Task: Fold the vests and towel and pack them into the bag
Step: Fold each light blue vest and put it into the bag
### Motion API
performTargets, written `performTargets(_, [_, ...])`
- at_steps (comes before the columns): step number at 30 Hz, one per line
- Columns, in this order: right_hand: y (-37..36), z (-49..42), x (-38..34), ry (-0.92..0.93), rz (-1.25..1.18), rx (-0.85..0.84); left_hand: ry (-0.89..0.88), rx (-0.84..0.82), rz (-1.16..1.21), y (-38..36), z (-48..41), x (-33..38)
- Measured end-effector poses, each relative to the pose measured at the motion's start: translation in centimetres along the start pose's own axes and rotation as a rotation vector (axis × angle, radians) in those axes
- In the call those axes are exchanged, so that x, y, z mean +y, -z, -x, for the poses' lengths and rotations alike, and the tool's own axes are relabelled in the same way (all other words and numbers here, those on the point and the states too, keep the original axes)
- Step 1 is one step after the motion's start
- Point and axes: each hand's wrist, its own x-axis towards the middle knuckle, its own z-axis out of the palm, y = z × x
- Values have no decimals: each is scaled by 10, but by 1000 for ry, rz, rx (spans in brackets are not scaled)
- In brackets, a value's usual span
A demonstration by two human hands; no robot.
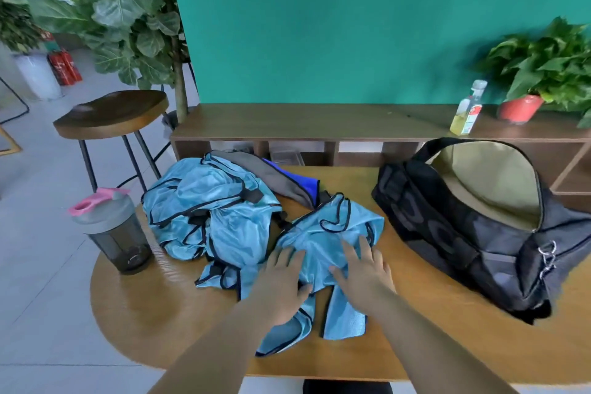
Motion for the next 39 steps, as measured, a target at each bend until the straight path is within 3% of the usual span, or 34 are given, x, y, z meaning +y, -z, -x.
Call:
performTargets(3, [-9, 3, 17, 77, 109, 52, -18, 9, 46, -12, -2, 8])
performTargets(8, [-1, 1, 71, 46, 238, 188, -132, 86, 206, -12, -9, 3])
performTargets(14, [14, 12, 120, -160, 200, 165, -132, 80, -81, -15, -11, -17])
performTargets(24, [27, 43, 165, -176, 230, 81, -110, 95, -205, -11, -1, -18])
performTargets(30, [31, 58, 176, -274, 337, 139, -119, 290, -322, -4, 12, -13])
performTargets(33, [31, 70, 158, -202, 390, 268, -236, 367, -270, 4, 29, 2])
performTargets(36, [26, 75, 128, -40, 342, 298, -295, 163, -185, 1, 46, 19])
performTargets(39, [8, 79, 93, 55, 169, 200, -191, 71, -224, -14, 56, 28])
